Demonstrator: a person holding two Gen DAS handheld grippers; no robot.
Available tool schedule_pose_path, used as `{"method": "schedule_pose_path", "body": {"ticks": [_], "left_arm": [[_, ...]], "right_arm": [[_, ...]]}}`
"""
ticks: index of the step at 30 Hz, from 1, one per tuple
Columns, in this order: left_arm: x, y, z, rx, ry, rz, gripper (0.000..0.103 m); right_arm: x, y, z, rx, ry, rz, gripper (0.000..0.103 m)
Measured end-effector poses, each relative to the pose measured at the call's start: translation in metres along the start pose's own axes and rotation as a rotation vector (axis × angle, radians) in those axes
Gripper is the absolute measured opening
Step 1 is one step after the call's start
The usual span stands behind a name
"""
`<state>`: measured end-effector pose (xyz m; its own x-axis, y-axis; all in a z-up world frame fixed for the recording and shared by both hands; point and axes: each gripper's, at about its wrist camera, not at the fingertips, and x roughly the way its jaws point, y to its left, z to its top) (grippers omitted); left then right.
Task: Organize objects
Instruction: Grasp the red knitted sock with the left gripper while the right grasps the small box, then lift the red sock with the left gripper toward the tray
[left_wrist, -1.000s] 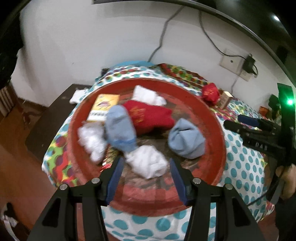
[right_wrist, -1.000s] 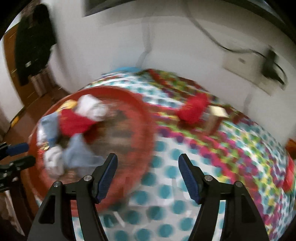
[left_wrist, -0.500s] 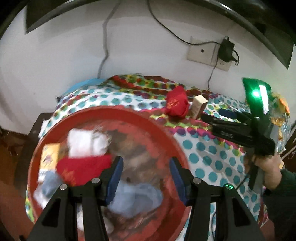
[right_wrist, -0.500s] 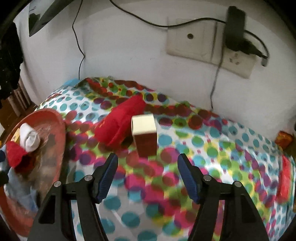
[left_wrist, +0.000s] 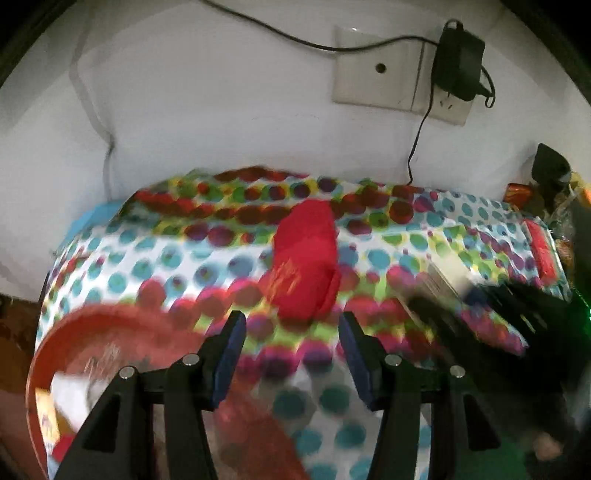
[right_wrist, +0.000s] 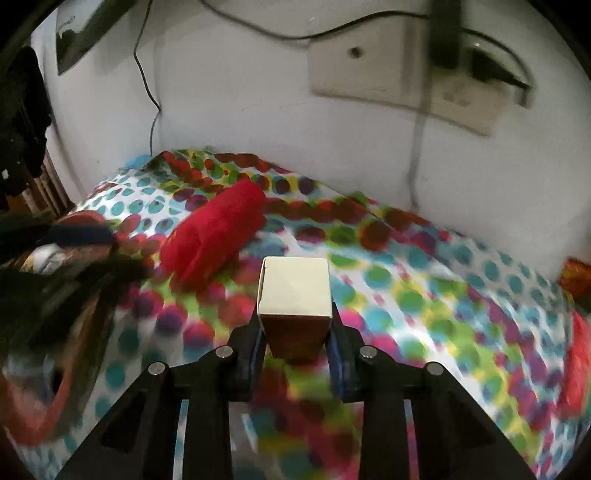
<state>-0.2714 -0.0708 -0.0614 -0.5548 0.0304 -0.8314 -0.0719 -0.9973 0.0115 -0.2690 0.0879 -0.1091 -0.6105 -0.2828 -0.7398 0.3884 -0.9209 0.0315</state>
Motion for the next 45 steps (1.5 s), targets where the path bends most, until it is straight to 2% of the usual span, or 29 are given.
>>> {"method": "schedule_pose_path", "body": {"ticks": [2,4,7,9,12,14,15,16,19,25,32,38,45], "left_arm": [[0.015,-0.007,0.012,0.004,0.019,0.026,0.054],[0.025,-0.012,0.019,0.006,0.022,0.018,0.054],[0.045,-0.015,0.033,0.010,0.035,0.067,0.054],[0.065,-0.013,0.042,-0.001,0.077,0.093,0.054],[0.084,-0.006,0.045,-0.067,0.135,0.059,0.054],[0.087,-0.006,0.042,-0.092,0.135,0.038,0.052],[0.085,-0.008,0.040,-0.085,0.124,0.047,0.047],[0.082,-0.011,0.038,-0.071,0.109,0.051,0.038],[0.069,-0.020,0.029,-0.069,0.090,0.024,0.034],[0.034,-0.049,0.005,-0.030,0.036,0.019,0.034],[0.005,-0.076,-0.038,-0.015,0.021,0.020,0.034],[-0.008,-0.085,-0.069,-0.034,0.019,0.027,0.034],[-0.027,-0.079,-0.100,-0.069,0.027,0.020,0.034]], "right_arm": [[-0.013,-0.006,-0.013,0.005,-0.007,0.003,0.028],[-0.021,-0.010,-0.023,0.004,-0.010,0.003,0.028],[-0.027,-0.018,-0.032,0.017,-0.011,0.003,0.028],[-0.026,-0.020,-0.037,0.023,-0.009,-0.001,0.028],[-0.024,-0.023,-0.043,0.022,-0.007,-0.020,0.028],[-0.023,-0.024,-0.046,0.041,-0.007,-0.017,0.028],[-0.023,-0.025,-0.048,0.047,-0.006,-0.017,0.028],[-0.021,-0.023,-0.049,0.047,-0.007,-0.025,0.028],[-0.019,-0.024,-0.055,0.036,-0.002,-0.047,0.028],[-0.009,-0.022,-0.053,0.050,0.011,-0.061,0.028],[0.000,-0.032,-0.056,0.105,0.047,-0.060,0.028],[-0.022,-0.072,-0.065,0.212,0.029,-0.043,0.028],[-0.046,-0.083,-0.071,0.225,0.007,-0.069,0.028]]}}
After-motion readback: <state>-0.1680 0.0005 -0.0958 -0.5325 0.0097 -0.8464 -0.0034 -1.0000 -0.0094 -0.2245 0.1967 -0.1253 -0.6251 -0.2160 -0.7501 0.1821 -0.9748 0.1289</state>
